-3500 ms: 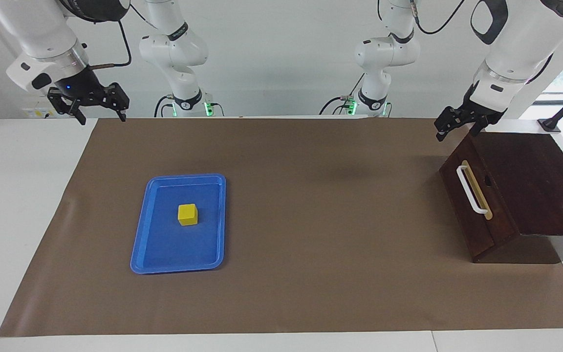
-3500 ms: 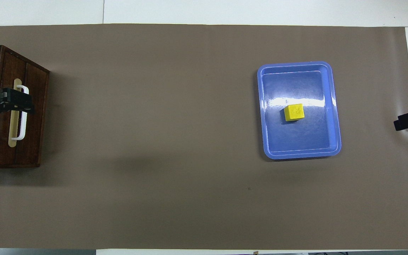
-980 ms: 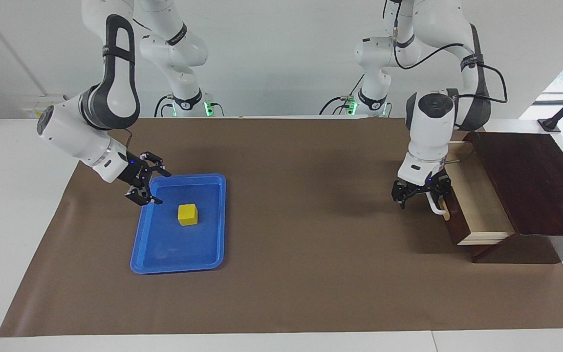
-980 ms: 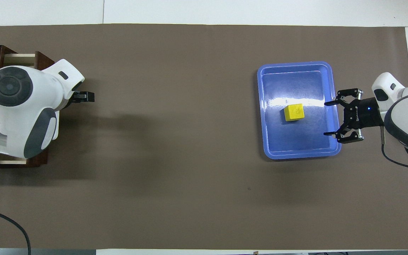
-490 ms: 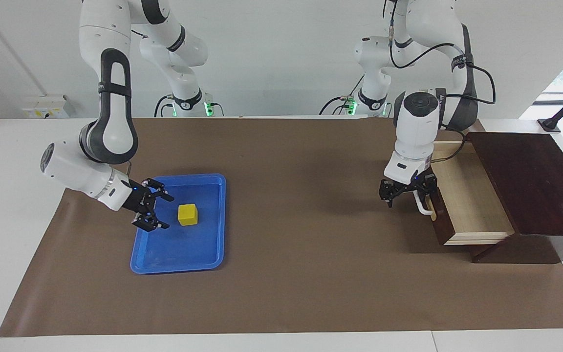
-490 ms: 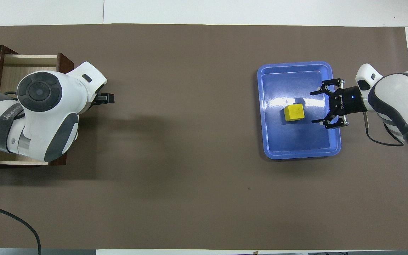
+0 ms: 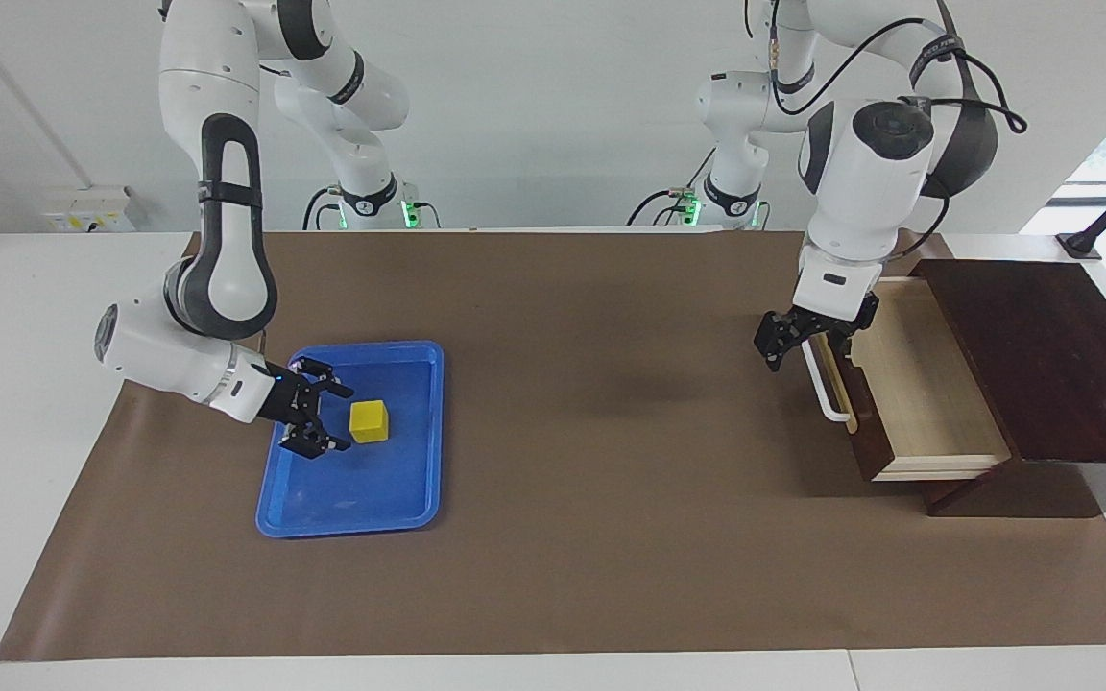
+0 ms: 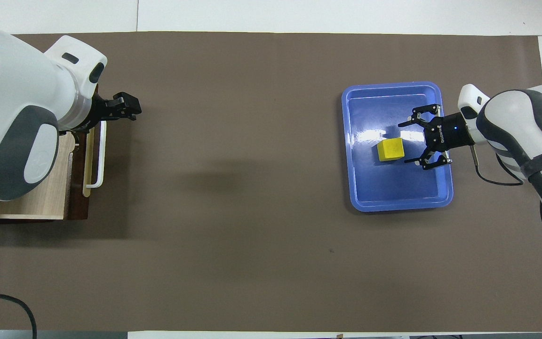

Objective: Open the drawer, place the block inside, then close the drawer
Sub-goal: 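Lower the right gripper onto the yellow cube while the left gripper opens the drawer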

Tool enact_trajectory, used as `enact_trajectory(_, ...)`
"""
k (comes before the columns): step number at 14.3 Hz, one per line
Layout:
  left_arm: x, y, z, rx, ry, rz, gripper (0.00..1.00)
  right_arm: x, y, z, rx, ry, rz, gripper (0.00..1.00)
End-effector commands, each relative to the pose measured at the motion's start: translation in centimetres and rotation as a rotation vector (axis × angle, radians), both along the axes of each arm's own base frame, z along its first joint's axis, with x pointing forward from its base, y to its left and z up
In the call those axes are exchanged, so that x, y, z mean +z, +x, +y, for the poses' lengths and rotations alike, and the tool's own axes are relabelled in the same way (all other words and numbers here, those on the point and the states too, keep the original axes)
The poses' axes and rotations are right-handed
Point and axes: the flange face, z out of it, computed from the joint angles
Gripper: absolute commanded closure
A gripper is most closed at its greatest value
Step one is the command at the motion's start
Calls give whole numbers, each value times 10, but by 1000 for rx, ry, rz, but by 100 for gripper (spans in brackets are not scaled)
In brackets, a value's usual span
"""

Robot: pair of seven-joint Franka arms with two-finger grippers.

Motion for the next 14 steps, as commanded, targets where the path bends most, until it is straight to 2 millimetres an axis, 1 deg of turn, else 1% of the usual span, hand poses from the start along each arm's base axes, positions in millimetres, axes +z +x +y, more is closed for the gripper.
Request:
enact_trajectory(1, 29, -17, -5, 228, -79, 44, 0, -6, -5, 5, 19, 25, -8, 0)
enact_trajectory(2, 32, -21, -12, 320, -88, 58, 0, -6, -5, 5, 17, 23, -10, 0)
enact_trajectory(3, 32, -26, -26, 410, -109, 74, 0, -7, -5, 6, 20, 23, -10, 0)
enact_trajectory(5, 31, -31, -32, 628, -136, 106, 0, -7, -5, 8, 33, 23, -18, 0)
enact_trajectory(7, 33, -37, -53, 815, -164, 104, 0, -9, -6, 9, 33, 16, -22, 0)
enact_trajectory(10, 36, -47, -94, 1066, -229, 72, 0, -11, -7, 11, 42, 15, -28, 0)
enact_trajectory(11, 36, -48, -98, 1130, -238, 72, 0, -12, -7, 10, 37, 10, -33, 2)
enact_trajectory(12, 32, -49, -107, 1169, -233, 78, 0, -13, -8, 9, 34, 7, -32, 13)
enact_trajectory(13, 27, -51, -116, 1203, -225, 81, 0, -14, -9, 9, 35, 6, -31, 34)
enact_trajectory(14, 12, -48, -124, 1221, -196, 86, 0, -14, -8, 8, 31, 1, -37, 75)
